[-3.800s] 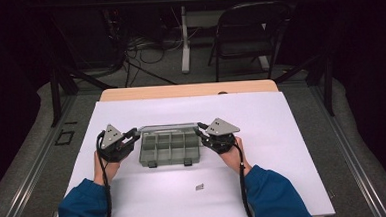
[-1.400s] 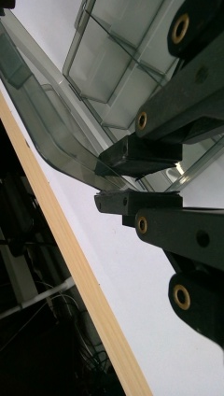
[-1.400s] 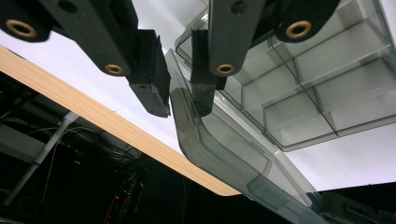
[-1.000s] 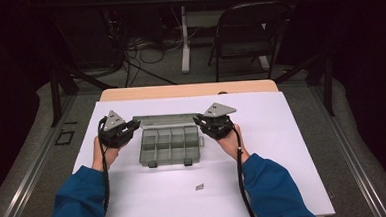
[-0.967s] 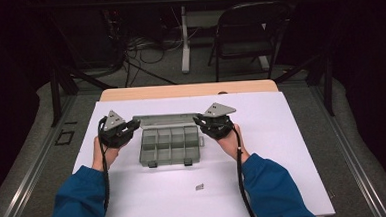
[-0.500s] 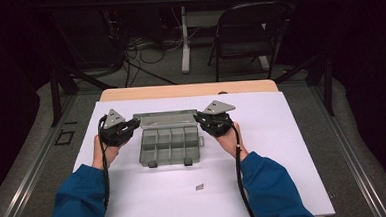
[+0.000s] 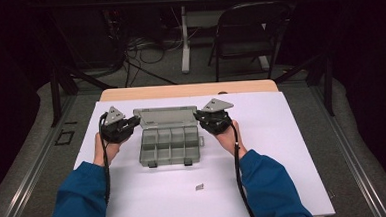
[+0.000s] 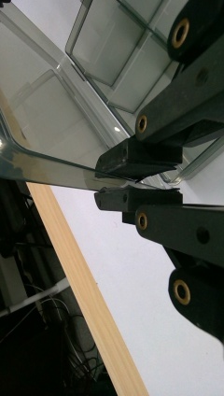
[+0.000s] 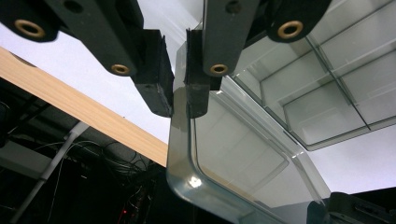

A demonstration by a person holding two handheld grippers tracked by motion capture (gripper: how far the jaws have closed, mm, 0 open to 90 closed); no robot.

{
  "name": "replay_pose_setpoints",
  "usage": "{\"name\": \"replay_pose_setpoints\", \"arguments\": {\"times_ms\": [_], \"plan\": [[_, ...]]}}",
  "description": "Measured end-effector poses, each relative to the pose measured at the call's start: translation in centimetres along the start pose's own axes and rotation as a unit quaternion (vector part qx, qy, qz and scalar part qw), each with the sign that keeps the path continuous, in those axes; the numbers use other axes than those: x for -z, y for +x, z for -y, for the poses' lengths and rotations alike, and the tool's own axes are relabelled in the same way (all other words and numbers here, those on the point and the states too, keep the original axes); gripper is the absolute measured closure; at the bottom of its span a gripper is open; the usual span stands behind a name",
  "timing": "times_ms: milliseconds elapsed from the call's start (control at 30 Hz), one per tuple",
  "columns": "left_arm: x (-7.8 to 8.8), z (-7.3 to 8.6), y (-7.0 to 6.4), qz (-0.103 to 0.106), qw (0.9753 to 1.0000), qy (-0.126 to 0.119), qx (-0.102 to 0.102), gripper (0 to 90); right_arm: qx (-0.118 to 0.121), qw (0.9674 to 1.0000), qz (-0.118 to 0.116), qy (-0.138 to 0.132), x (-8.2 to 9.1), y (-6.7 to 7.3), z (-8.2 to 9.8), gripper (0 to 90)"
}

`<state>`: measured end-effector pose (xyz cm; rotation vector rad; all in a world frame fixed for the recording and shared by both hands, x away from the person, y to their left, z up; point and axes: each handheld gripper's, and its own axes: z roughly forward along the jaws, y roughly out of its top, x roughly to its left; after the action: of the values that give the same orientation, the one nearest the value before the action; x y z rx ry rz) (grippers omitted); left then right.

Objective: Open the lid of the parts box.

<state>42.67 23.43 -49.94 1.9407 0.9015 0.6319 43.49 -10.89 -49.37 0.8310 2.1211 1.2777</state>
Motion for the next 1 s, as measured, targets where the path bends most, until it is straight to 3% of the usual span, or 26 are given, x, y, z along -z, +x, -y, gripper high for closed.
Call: {"name": "replay_pose_setpoints", "arguments": {"times_ms": [1000], "plan": [[-1.6, -0.8, 0.9, -0.011, 0.9999, 0.011, 0.005, 82.1, -0.026, 0.9996, 0.005, 0.007, -1.9, -1.1, 0.3, 81.9]]}}
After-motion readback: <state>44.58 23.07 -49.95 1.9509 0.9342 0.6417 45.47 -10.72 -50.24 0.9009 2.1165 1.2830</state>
